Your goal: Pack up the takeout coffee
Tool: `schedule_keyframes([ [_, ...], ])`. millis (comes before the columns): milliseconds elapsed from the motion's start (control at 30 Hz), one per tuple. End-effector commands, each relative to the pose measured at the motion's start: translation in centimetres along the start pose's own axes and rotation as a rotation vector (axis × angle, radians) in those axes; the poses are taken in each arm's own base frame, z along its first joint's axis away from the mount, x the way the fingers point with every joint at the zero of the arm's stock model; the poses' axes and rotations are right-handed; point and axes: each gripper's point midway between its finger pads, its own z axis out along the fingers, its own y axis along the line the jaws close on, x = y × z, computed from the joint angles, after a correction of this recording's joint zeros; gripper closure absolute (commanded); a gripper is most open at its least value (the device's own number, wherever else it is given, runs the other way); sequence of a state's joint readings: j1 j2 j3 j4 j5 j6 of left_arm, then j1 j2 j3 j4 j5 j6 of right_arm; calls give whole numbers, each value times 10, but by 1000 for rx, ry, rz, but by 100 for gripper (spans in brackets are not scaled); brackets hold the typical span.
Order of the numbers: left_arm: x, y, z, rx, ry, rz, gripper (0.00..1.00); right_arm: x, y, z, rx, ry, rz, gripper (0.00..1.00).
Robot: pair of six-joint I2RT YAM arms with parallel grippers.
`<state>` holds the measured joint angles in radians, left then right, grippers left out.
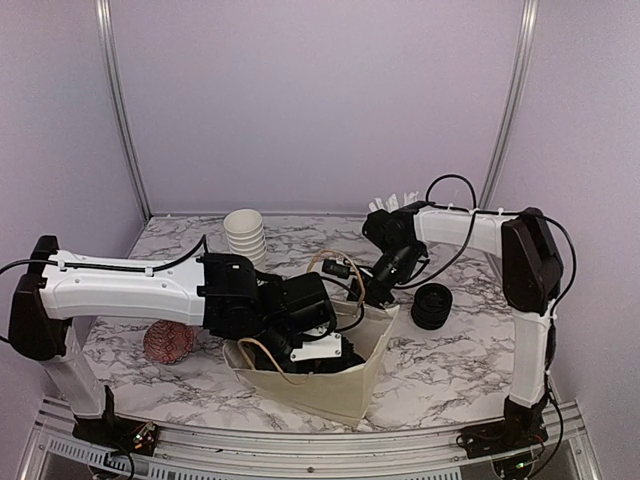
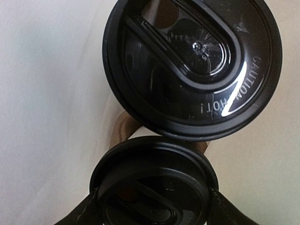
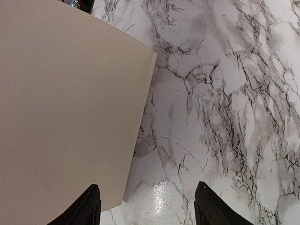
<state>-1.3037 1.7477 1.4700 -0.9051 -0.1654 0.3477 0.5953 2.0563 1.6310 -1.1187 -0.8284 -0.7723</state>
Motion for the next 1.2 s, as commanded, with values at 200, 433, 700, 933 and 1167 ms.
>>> schedule_keyframes([
  [200,16,-27,-2,140,78,-37,38,-16,17,-29,49,-45,-52,34],
  [433,-2,-14,-39,106,-37,-37,17,-17,14,-41,98,-49,-36,33],
  [700,-8,8,-47,69,-88,-73,13,-27,11,-71,151,-91,-31,33],
  [933,-19,58,-59,-12,-214,-195,12,-30,5,-82,189,-94,-26,33],
  [1167,-19,116,-55,-185,-242,-346,11,-33,0,-84,202,-92,-22,33],
])
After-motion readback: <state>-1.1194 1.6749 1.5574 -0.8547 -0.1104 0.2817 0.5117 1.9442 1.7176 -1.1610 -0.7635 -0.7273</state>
